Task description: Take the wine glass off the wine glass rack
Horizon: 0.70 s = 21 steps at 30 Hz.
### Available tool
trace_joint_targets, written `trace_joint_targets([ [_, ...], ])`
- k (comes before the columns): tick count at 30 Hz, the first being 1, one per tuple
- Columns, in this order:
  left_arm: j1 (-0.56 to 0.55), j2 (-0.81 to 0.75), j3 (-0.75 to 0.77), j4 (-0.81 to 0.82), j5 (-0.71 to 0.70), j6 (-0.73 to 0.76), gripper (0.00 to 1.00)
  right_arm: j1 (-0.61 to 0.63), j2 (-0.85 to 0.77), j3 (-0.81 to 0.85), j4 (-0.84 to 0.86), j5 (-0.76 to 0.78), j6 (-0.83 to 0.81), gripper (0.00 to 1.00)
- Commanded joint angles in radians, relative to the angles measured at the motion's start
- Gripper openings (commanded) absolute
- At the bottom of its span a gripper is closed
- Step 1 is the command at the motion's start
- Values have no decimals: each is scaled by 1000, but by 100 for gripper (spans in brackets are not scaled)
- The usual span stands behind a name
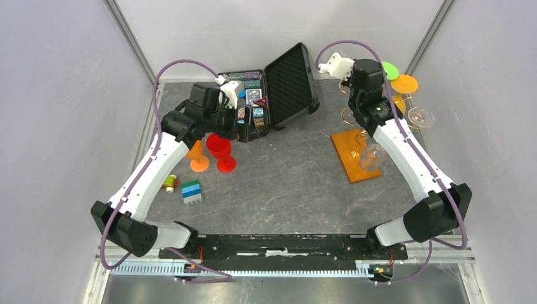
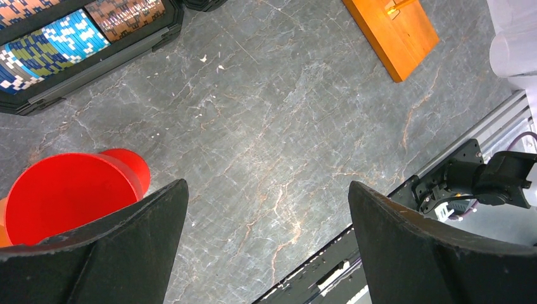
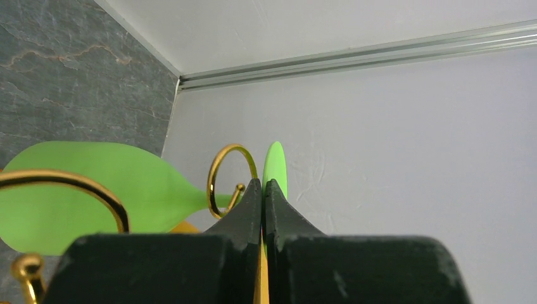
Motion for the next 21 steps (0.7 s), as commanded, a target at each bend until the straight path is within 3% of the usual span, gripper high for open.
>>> trace_joint_targets([
  [1,4,-14,-4,47,36,-19,100,11,-70,22,9,3,-16,0],
  [13,4,-20,-13,57,40,-24,100,56,-126,8,-64,-55,3,0],
  [21,4,-24,-14,60,42,-31,100,93,-130,-13,-14,-67,20,0],
])
